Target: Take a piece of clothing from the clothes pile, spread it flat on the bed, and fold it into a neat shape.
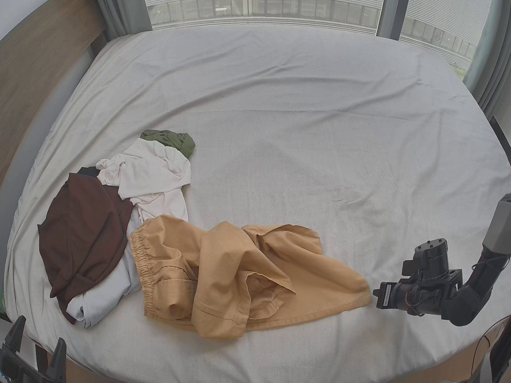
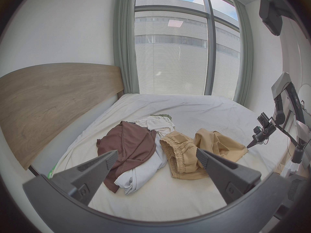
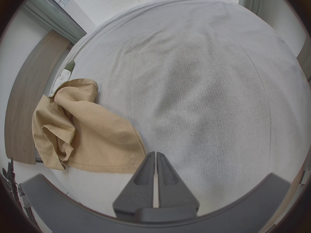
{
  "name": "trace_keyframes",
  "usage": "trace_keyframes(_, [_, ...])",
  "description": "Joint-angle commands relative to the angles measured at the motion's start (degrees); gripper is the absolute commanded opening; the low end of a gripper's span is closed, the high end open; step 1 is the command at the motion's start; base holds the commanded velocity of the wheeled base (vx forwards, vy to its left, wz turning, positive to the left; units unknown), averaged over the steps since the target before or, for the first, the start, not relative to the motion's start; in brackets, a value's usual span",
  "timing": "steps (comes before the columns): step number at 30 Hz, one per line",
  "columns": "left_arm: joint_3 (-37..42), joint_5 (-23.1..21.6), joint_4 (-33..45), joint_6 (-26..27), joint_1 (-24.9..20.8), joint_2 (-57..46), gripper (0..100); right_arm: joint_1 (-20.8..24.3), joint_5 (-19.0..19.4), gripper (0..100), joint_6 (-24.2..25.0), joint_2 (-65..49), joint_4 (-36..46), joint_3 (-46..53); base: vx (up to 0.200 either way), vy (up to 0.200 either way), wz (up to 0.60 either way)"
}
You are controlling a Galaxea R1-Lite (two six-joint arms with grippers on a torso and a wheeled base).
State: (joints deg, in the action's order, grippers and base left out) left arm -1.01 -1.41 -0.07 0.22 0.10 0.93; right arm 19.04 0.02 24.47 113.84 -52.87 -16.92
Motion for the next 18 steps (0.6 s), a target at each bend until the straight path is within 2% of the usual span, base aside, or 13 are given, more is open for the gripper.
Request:
trace_keyframes(1, [1.01, 0.01, -0.01, 0.04, -0.01, -0.93, 100, 0.12, 0.24, 0, 0.05, 0.33, -1.18, 0.22, 0.0, 0.0, 0.0])
trace_keyframes(2, [1.01, 0.01, -0.01, 0.04, -0.01, -0.93, 100, 0.29, 0.33, 0, -0.03, 0.42, -1.8, 0.22, 0.0, 0.0, 0.0])
trace_keyframes(3, [1.01, 0.01, -0.01, 0.04, -0.01, -0.93, 100, 0.38, 0.59, 100, 0.14, 0.42, -2.68, -0.04, 0.0, 0.0, 0.0])
trace_keyframes(11, [1.01, 0.01, -0.01, -0.04, -0.01, -0.93, 100, 2.14, 1.91, 100, 0.32, 2.97, -4.35, -0.22, 0.0, 0.0, 0.0])
trace_keyframes(18, [1.01, 0.01, -0.01, -0.04, -0.01, -0.93, 100, 6.53, 1.82, 100, 1.2, 9.21, -11.82, -0.57, 0.0, 0.0, 0.0])
